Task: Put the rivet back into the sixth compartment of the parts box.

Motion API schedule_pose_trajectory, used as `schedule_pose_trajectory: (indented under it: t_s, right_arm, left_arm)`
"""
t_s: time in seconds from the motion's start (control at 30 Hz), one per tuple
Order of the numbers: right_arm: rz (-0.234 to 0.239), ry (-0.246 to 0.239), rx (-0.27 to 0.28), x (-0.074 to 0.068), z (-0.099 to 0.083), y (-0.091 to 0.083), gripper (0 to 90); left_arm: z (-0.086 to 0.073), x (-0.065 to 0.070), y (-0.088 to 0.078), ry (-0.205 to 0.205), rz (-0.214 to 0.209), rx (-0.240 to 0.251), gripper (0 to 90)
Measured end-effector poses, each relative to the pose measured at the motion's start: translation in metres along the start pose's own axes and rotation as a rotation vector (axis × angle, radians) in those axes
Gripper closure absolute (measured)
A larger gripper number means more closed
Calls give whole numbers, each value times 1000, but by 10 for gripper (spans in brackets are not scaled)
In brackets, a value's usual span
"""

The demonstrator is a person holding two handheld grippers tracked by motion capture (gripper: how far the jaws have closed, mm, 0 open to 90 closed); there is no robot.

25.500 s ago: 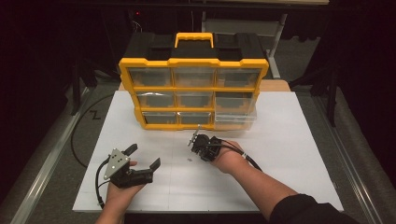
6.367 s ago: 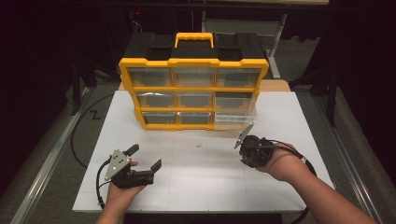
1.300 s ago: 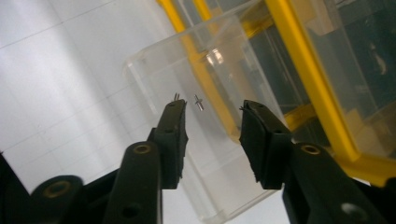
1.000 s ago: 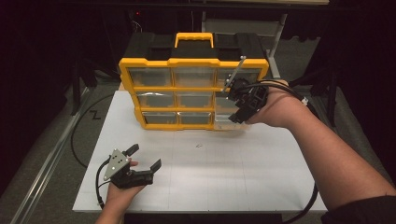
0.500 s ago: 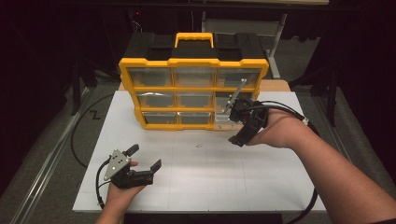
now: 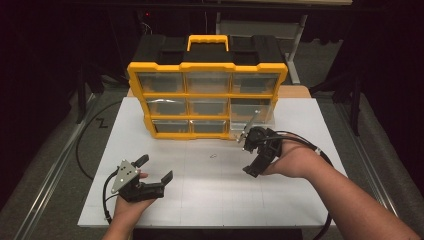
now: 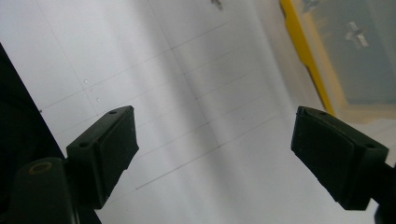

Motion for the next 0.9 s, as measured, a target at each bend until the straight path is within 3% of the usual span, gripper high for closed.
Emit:
schedule_pose_trajectory:
  t_s: [0.6, 0.9]
  right_arm:
    - [19, -8, -28, -19, -20, 61, 91]
    - [16, -44, -19, -29, -13, 89, 126]
  left_arm:
    - [0, 1, 0, 2, -3, -1, 4]
    - [0, 1, 0, 1, -3, 1, 4]
Point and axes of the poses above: each handheld gripper's, and its own axes: y roughly forward along the jaws, z roughly out of its top, x roughly to its right, the point moved 9 cm from there along y, roughly forward along the jaws, and after that the axes turned 6 degrees about -y, right-handed, at the moved point
